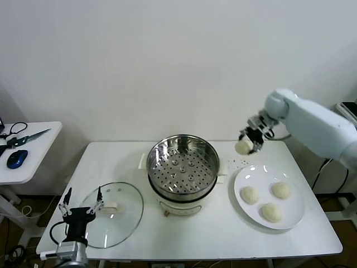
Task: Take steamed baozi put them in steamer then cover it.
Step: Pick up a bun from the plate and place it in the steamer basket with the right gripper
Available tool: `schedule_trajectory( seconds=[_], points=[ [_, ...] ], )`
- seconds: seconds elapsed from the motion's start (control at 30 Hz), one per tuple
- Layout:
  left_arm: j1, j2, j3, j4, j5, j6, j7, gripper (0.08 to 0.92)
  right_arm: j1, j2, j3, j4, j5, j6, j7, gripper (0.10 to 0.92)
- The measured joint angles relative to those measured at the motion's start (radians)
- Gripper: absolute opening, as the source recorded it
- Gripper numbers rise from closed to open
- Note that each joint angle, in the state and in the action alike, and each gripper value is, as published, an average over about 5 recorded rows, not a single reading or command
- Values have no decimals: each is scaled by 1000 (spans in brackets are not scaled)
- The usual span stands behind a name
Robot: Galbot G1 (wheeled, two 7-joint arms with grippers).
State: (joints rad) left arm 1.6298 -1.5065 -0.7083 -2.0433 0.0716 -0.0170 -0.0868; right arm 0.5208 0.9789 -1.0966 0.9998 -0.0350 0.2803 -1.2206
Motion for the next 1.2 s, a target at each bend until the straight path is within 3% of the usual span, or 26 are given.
schedule_trajectory(
  seconds=[0.47, 0.87, 1.2],
  points=[
    [16, -2, -4, -14, -4, -4, -1, 823, 60, 225, -32, 114, -230, 230, 27, 700],
    [29, 2, -11, -16, -8, -6, -3, 823, -84, 346, 17, 81, -497, 345, 76, 704],
    [29, 2, -10, -2, -11, -8, -5, 823, -177, 385, 40, 42, -608, 382, 94, 704]
  ],
)
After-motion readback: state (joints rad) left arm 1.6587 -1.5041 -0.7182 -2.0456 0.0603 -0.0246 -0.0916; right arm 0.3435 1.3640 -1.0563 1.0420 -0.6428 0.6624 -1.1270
